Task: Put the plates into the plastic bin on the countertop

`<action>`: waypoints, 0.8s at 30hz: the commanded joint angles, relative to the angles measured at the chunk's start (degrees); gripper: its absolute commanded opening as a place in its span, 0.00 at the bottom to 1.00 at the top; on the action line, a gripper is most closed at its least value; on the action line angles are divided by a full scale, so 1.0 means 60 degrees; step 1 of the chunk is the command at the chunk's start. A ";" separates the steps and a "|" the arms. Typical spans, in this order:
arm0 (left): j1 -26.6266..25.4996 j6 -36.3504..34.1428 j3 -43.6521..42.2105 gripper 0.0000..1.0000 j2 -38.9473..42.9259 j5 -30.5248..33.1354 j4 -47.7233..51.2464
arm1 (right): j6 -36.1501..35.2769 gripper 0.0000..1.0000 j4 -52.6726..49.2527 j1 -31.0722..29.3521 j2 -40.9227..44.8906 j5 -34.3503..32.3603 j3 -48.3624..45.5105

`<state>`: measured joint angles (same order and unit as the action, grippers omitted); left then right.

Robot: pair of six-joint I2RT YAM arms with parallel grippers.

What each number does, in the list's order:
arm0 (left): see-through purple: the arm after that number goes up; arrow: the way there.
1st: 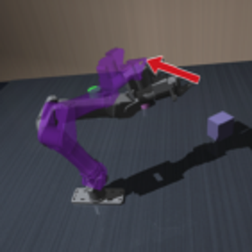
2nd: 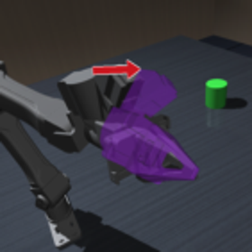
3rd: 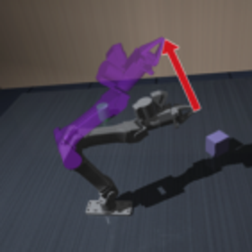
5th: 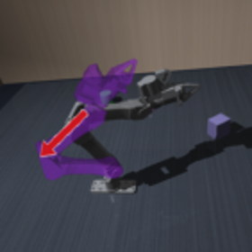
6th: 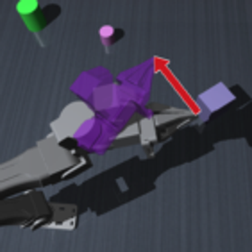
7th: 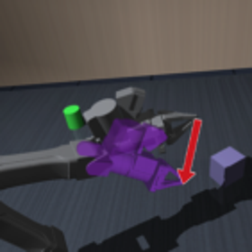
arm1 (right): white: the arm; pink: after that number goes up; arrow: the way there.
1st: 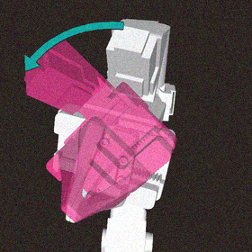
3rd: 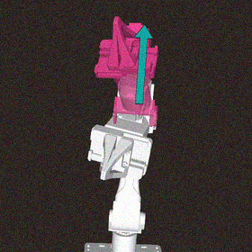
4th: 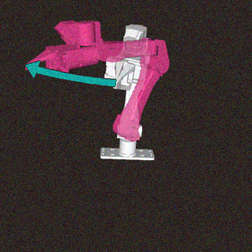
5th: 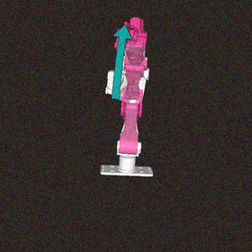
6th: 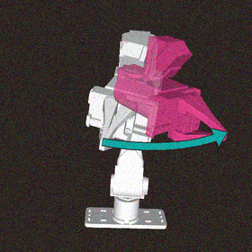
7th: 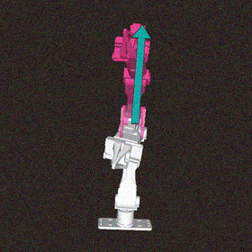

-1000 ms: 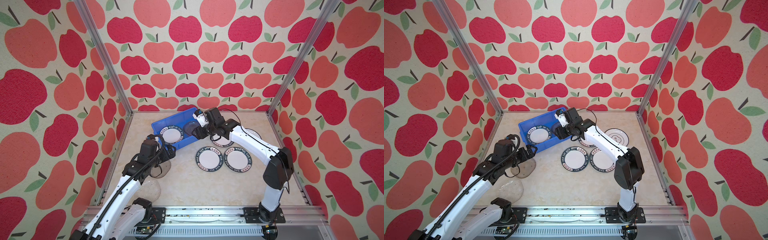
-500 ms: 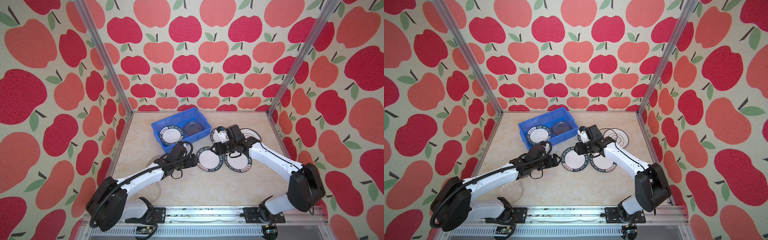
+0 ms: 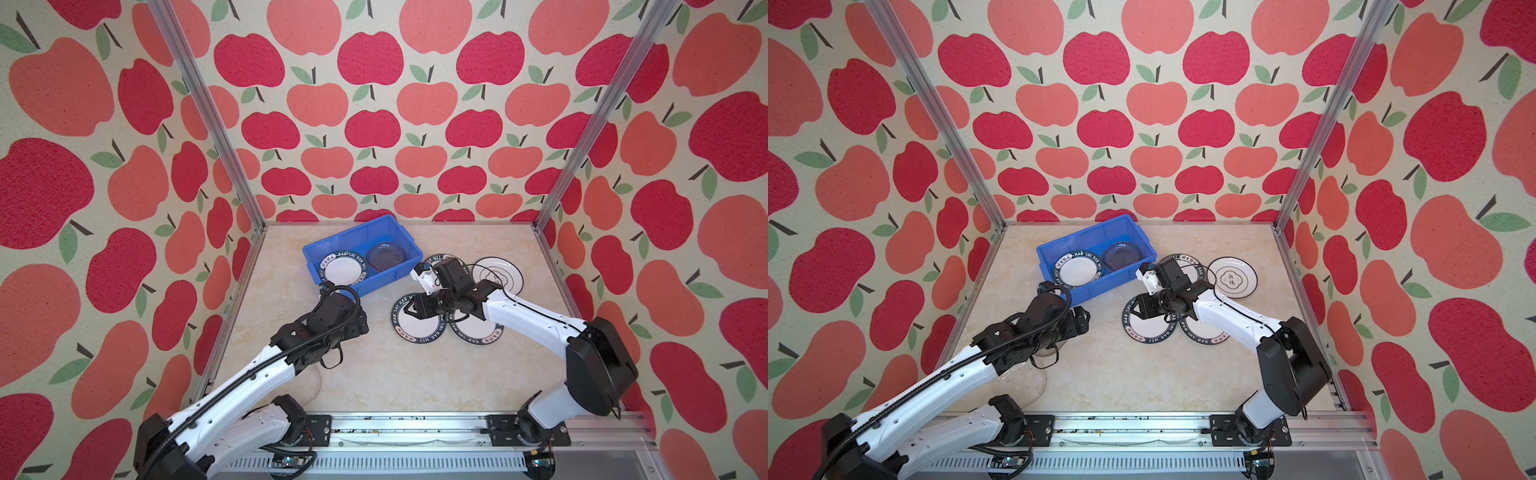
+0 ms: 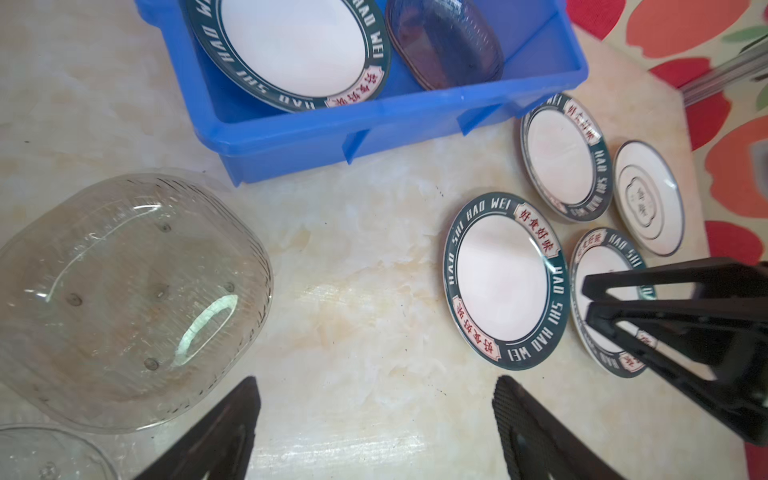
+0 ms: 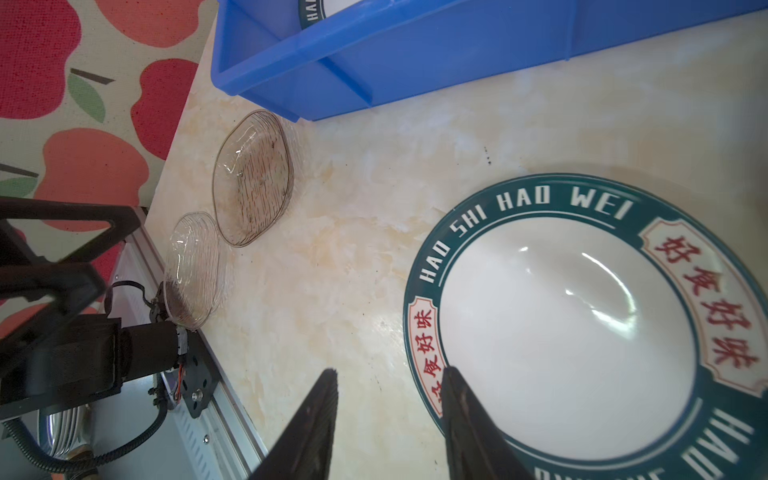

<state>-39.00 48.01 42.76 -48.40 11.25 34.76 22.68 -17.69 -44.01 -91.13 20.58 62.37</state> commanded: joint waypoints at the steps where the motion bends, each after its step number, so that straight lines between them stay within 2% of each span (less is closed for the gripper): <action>1: 0.0664 0.0498 -0.0791 0.90 0.1627 -0.0014 0.0622 | 0.0399 0.43 0.0391 -0.0734 -0.0755 0.0413 0.0665; 5: 0.1304 0.0878 -0.1548 0.90 0.3430 -0.0204 0.0848 | 0.0793 0.43 0.0986 -0.1465 -0.1738 0.0264 0.1329; 8: 0.1634 0.0863 -0.1629 0.90 0.4024 -0.0271 0.1201 | 0.1442 0.43 0.1555 -0.1693 -0.2549 0.0534 0.1783; 15: 0.1994 0.0461 -0.1401 0.92 0.4032 -0.0303 0.1413 | 0.3648 0.43 0.3485 -0.2095 -0.4081 0.1341 0.2332; 20: 0.2048 0.0392 -0.1454 0.92 0.4101 -0.0251 0.1384 | 0.3897 0.42 0.2981 -0.2128 -0.4533 0.1267 0.2954; 24: 0.2099 0.0363 -0.1546 0.92 0.4256 -0.0204 0.1396 | 0.4446 0.39 0.3228 -0.2186 -0.5075 0.1550 0.3249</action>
<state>-26.92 51.35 33.58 -23.75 9.80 41.60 45.45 -0.47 -56.64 -119.28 27.70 79.68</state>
